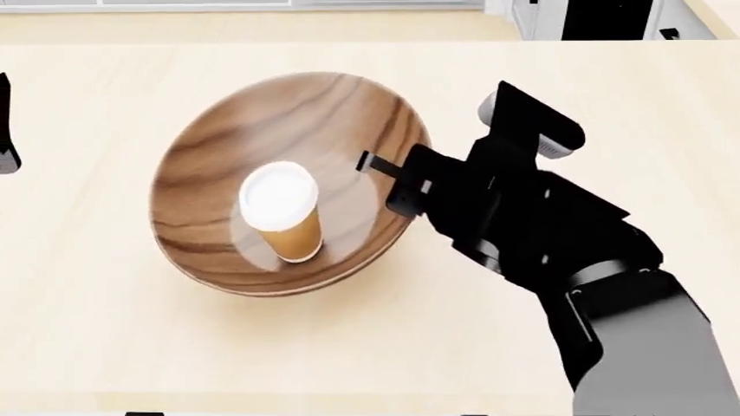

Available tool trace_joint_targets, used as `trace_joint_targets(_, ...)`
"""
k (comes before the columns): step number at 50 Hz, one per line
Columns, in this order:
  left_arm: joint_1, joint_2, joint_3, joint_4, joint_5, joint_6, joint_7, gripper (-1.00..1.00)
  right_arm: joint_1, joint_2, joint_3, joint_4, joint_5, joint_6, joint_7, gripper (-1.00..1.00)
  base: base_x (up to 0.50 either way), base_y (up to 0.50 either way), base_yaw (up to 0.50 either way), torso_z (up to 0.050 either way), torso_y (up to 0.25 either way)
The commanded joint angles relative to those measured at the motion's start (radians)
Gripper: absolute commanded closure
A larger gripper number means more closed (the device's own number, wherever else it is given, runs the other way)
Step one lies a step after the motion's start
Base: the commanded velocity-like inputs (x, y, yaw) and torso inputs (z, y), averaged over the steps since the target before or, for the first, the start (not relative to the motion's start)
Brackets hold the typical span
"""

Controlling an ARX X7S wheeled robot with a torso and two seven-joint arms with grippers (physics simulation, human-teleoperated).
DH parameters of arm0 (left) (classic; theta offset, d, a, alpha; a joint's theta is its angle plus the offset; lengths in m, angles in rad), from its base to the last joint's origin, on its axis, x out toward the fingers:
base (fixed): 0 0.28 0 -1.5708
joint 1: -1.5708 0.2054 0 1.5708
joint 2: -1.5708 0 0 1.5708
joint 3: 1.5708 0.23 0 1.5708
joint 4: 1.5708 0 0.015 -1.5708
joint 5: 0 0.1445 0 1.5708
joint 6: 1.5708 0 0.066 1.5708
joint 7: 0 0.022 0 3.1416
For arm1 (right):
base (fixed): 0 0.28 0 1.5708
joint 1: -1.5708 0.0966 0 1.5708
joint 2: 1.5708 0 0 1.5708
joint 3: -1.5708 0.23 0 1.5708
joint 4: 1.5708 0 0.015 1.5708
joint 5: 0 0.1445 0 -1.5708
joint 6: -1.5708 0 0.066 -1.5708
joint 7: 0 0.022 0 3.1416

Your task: Place the cup inside the bowl on the dining table and move the bowl to any counter.

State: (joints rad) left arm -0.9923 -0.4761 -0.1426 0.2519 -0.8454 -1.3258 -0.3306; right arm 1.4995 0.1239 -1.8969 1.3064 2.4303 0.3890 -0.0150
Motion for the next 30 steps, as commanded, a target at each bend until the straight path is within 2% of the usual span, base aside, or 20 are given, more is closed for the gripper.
trace_joint_targets(1, 0.0, 0.002, -0.007, -0.018, -0.007, 0.019, 0.003, -1.0, 0.03, 0.03, -0.048, 0.0, 0.155, -0.01, -0.018, 1.0, 0.0, 0.0, 0.0, 0.0, 0.0)
trace_joint_targets(4, 0.0, 0.002, -0.007, -0.019, -0.009, 0.017, 0.001, -1.0, 0.047, 0.064, -0.039, -0.049, 0.171, -0.019, -0.015, 1.0, 0.0, 0.0, 0.0, 0.0, 0.0)
trace_joint_targets(8, 0.001, 0.001, -0.006, -0.018, -0.009, 0.021, 0.0, -1.0, 0.094, 0.248, 0.001, -0.42, 0.161, -0.189, 0.072, 1.0, 0.0, 0.0, 0.0, 0.0, 0.0)
trace_joint_targets(11, 0.001, 0.0, -0.003, -0.018, -0.01, 0.023, 0.002, -1.0, 0.121, 0.316, 0.015, -0.534, 0.156, -0.235, 0.11, 1.0, 0.0, 0.0, 0.0, 0.0, 0.0)
trace_joint_targets(13, 0.002, -0.001, -0.003, -0.018, -0.011, 0.028, 0.003, -1.0, 0.138, 0.345, 0.02, -0.576, 0.153, -0.249, 0.128, 1.0, 0.0, 0.0, 0.0, 0.0, 0.0)
trace_joint_targets(14, -0.003, -0.056, -0.012, -0.016, -0.098, -0.067, 0.075, -1.0, 0.157, 0.368, 0.026, -0.605, 0.151, -0.255, 0.136, 1.0, 0.0, 0.0, 0.0, 0.0, 0.0)
trace_joint_targets(15, 0.005, -0.06, -0.025, -0.003, -0.101, -0.066, 0.068, -1.0, 0.164, 0.377, 0.029, -0.616, 0.15, -0.265, 0.143, 1.0, 0.0, 0.0, 0.0, 0.0, 0.01)
trace_joint_targets(30, 0.006, -0.069, -0.021, -0.004, -0.115, -0.064, 0.059, -1.0, 0.236, 0.538, 0.04, -0.839, 0.116, -0.3, 0.226, 1.0, 0.0, 0.0, 0.0, 0.0, 0.0)
